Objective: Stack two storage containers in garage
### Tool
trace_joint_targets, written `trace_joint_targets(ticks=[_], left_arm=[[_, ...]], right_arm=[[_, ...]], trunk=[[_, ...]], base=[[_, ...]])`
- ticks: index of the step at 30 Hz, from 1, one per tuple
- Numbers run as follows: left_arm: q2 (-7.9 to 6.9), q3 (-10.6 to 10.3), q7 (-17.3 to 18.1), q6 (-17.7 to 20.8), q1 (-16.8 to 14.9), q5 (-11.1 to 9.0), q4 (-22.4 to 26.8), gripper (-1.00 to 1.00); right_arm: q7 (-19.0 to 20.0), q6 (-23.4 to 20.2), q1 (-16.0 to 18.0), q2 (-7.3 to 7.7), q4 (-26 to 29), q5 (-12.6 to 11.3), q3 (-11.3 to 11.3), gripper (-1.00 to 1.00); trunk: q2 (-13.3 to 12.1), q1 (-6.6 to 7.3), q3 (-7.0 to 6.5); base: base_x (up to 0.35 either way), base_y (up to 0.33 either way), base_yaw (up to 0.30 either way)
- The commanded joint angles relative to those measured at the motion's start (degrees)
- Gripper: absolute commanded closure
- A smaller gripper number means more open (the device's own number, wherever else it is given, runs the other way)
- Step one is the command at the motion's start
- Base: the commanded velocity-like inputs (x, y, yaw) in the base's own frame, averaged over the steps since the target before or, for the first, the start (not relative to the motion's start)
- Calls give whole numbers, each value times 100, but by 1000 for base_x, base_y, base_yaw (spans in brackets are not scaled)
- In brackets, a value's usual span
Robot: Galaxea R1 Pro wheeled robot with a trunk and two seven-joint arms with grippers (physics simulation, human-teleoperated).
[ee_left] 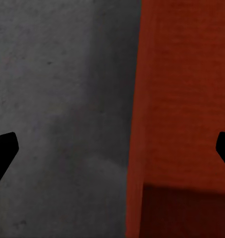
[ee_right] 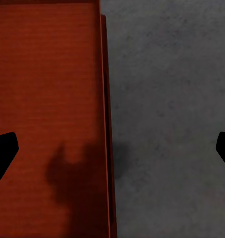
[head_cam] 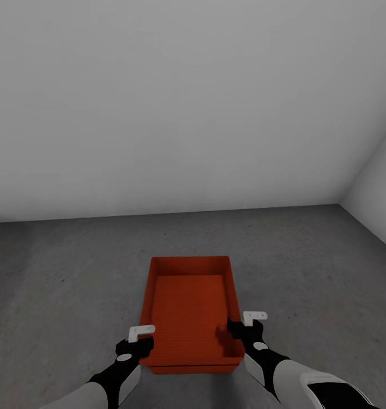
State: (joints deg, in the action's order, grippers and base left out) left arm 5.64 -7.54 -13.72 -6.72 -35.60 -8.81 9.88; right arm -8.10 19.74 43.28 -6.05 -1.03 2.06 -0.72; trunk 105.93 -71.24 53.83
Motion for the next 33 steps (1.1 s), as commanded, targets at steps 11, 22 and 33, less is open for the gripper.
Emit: trace_joint_targets(ticks=[11,22,33], left_arm=[[-2,-36,-10,-23,0,-94,-66,-100],[-2,-35,-8,-23,0,-94,-66,-100],[-2,-32,-8,-23,0,-94,-66,-100]], right_arm=[[-32,21,5,-2,-11,23,-7,-100],[-34,21,5,-2,-11,23,-7,-100],[-31,21,5,-2,-11,23,-7,-100]], trunk=[[-440,241,-193],[-881,483,-390],[-1322,724,-588]], base=[[0,0,0],[0,0,0],[0,0,0]])
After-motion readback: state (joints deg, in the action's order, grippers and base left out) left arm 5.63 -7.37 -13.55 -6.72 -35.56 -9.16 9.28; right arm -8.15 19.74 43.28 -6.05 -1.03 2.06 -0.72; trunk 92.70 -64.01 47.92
